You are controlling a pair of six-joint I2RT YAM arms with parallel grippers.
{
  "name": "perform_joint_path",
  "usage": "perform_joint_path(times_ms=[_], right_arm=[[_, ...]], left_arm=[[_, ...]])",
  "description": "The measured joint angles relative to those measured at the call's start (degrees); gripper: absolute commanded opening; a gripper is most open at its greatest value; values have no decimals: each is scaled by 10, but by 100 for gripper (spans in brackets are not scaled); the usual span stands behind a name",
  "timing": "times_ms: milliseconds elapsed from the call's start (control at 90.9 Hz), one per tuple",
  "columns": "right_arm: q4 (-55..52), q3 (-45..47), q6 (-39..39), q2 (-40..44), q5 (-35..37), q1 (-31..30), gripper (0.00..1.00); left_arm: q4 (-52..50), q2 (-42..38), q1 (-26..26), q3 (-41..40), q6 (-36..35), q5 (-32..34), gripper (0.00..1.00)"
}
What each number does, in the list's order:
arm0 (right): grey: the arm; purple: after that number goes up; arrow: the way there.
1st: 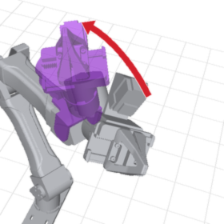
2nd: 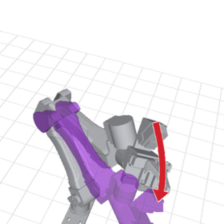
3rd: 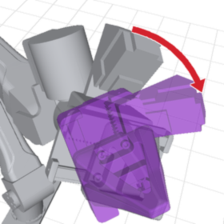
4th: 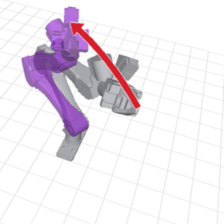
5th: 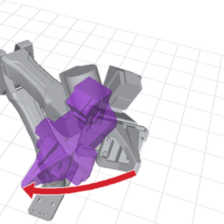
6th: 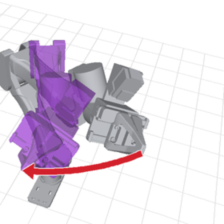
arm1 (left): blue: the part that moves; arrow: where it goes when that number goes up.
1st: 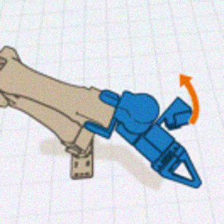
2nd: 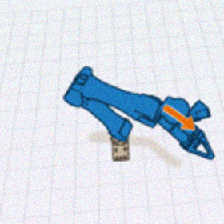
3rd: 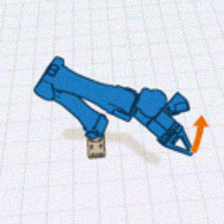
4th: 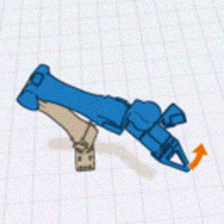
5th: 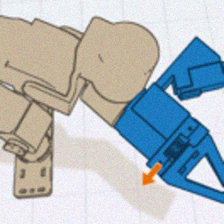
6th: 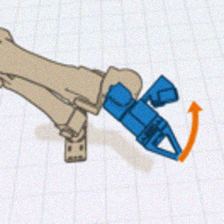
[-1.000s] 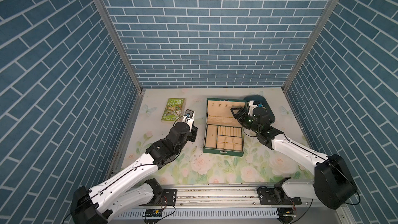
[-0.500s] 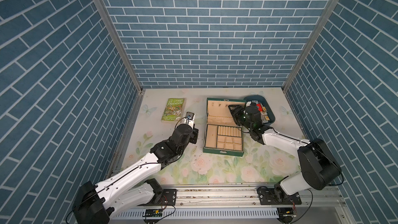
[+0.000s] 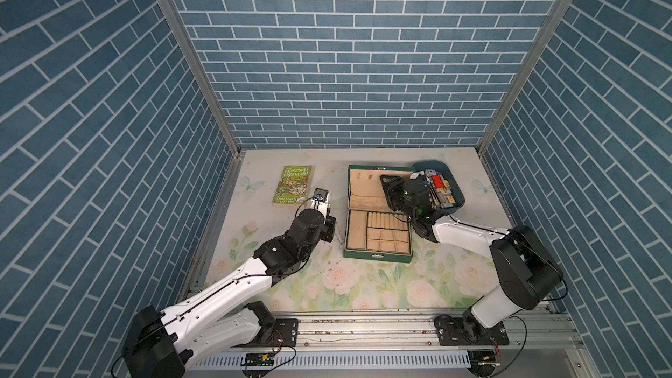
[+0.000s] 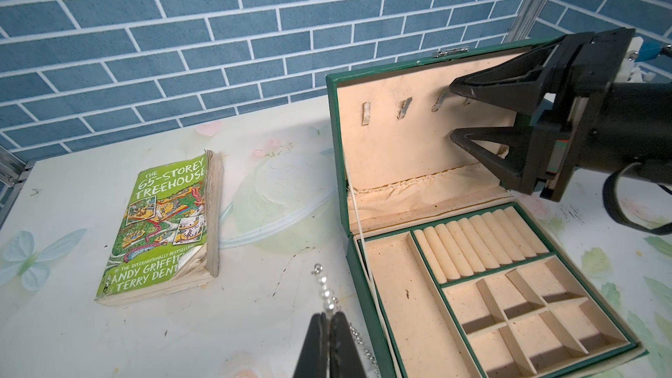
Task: Put jewelry chain into jewelry box
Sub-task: Open the fastener on the jewelry box.
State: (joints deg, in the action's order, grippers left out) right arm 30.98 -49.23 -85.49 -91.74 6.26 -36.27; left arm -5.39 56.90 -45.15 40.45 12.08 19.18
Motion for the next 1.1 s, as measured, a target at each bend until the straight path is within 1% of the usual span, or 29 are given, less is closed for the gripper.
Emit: perform_joint_path(times_ms=[374,605,979,1100], right_arm=[[-14,-14,-40,-4,76,-25,56],[-26,-32,-59,-6,106,-27,52],[-50,-77,-64,-45,104,-20,49],[-52,-79,-71,-47,99,-17,45]], left_arm=[[2,0,0,-1,5,-2,0],[6,0,0,-4,12,-10,0],[7,-2,0,-10,19,-14,0],[9,-3,0,-10,21,-15,0]])
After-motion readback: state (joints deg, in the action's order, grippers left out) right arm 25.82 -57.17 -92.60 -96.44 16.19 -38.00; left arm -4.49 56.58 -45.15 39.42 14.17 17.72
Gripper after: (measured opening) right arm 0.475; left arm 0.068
